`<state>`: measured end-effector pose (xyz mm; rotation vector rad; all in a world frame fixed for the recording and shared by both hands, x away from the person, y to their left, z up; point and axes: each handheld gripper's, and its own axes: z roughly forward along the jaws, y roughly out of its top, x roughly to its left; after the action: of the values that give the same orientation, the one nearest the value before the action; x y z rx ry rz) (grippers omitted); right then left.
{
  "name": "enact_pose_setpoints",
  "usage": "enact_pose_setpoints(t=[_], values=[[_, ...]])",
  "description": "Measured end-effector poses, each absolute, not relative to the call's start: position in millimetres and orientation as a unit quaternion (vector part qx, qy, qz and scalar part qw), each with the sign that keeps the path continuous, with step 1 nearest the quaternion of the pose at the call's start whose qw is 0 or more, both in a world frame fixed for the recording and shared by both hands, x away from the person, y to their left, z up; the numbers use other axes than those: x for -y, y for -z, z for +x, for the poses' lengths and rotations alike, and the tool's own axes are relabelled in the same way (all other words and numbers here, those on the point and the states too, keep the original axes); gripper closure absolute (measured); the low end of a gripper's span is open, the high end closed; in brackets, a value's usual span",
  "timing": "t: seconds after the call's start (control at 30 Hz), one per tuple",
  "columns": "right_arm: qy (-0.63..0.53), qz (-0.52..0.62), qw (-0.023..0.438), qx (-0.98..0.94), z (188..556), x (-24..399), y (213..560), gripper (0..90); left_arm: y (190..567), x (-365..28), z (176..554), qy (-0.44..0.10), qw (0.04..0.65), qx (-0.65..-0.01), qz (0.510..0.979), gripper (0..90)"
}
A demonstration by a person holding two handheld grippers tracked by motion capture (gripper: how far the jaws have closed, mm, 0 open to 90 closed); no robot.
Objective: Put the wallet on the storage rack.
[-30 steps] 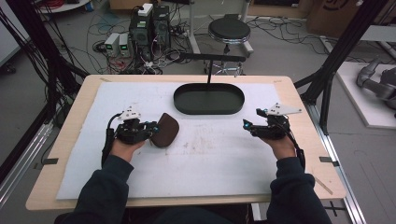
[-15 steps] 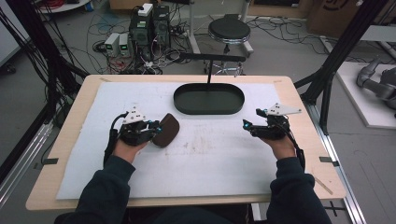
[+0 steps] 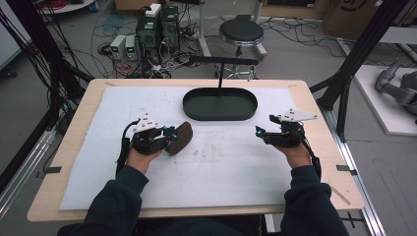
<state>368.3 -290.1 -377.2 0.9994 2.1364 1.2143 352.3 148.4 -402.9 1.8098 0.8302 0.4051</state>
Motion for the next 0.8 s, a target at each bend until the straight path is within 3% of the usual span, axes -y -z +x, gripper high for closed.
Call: enact_pose_setpoints(t=[0.6,0.8], values=[[-0.447,0.365,0.242,-0.780,368.1,291.4,376.9,27.4,401.4,-152.7,348.7,-0.150,0.533,-0.347,0.757,69.7],[-0.447,0.365,0.241,-0.780,368.5,291.3,377.2,27.4,401.8,-152.9,349.6,-0.149,0.539,-0.345,0.754,65.6]])
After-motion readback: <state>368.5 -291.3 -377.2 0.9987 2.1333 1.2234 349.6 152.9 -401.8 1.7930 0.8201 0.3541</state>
